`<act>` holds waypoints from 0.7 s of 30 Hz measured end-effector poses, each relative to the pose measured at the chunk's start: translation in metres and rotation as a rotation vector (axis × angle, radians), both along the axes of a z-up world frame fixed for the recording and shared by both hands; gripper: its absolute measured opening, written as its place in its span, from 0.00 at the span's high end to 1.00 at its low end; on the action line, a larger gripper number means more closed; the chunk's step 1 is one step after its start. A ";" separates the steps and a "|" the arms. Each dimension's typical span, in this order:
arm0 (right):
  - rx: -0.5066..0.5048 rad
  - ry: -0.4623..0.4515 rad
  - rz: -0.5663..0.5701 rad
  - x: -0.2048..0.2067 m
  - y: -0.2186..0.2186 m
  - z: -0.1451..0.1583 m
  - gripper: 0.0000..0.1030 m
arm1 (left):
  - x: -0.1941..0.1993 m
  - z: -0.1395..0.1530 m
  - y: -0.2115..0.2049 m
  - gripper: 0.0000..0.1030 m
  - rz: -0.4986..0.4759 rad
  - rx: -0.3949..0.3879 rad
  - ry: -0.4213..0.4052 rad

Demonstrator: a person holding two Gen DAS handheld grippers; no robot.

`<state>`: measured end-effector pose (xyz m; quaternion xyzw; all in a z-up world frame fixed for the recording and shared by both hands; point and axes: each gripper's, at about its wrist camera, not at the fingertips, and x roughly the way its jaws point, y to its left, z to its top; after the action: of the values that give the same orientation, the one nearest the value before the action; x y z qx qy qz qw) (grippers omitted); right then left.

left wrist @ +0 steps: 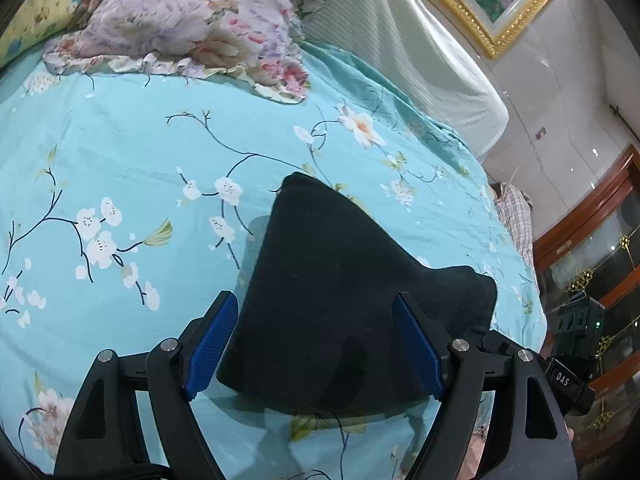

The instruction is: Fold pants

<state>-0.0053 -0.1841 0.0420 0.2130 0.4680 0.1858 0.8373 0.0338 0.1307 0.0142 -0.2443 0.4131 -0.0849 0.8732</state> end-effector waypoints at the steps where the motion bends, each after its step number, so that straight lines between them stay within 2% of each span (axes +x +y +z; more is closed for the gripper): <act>1: -0.001 0.003 0.002 0.001 0.000 -0.002 0.23 | 0.001 -0.001 0.000 0.22 0.001 0.004 0.004; 10: 0.007 0.039 0.003 0.009 -0.002 -0.015 0.23 | 0.020 -0.013 -0.002 0.21 -0.021 0.004 0.042; 21: 0.031 0.058 0.010 0.014 -0.003 -0.023 0.23 | 0.046 -0.035 -0.008 0.21 -0.042 -0.031 0.112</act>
<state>0.0088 -0.1869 0.0192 0.2291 0.4903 0.1910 0.8189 0.0802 0.1224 -0.0204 -0.2535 0.4649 -0.0958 0.8428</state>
